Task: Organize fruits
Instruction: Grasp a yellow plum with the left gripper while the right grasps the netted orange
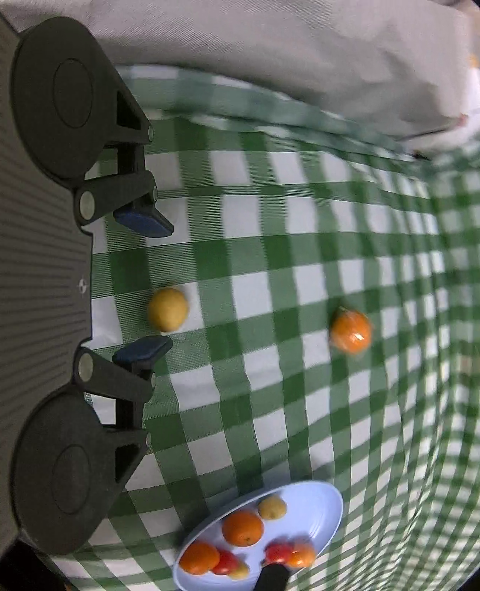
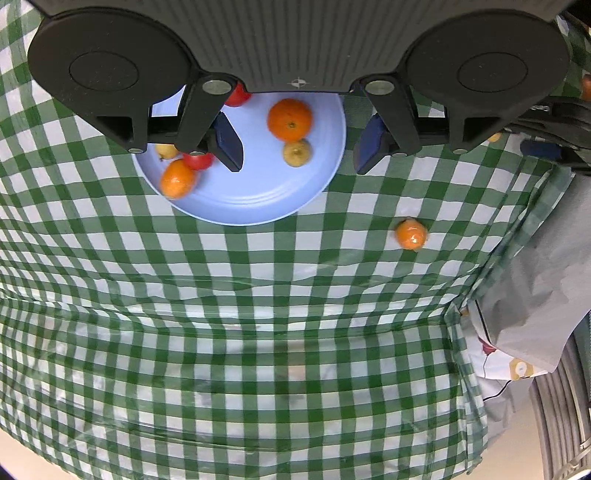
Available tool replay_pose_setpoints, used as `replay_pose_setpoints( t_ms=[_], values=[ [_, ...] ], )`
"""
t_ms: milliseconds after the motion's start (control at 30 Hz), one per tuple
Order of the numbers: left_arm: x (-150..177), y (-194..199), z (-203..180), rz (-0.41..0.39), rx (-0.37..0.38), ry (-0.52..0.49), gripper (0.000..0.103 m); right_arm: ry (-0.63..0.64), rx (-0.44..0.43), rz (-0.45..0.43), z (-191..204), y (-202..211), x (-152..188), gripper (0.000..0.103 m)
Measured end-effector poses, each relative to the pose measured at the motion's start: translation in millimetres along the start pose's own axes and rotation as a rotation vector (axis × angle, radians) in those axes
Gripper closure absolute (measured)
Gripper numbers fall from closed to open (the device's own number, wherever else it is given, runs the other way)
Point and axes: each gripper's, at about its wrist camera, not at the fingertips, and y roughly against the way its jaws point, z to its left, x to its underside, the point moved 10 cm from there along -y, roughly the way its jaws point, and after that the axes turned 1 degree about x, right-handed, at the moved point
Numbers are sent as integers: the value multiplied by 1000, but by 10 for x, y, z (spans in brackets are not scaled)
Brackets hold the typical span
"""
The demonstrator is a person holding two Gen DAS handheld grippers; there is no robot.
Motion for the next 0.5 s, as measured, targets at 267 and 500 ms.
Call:
replay_pose_setpoints(
  t_ms=[267,500],
  values=[
    [-26,-43,64,33,99,62,65,-21,-19,19,19,-52,6,35],
    [-96,60,84,-23,57,39,75,-56,-68,25,210,-186,18,35]
  ],
)
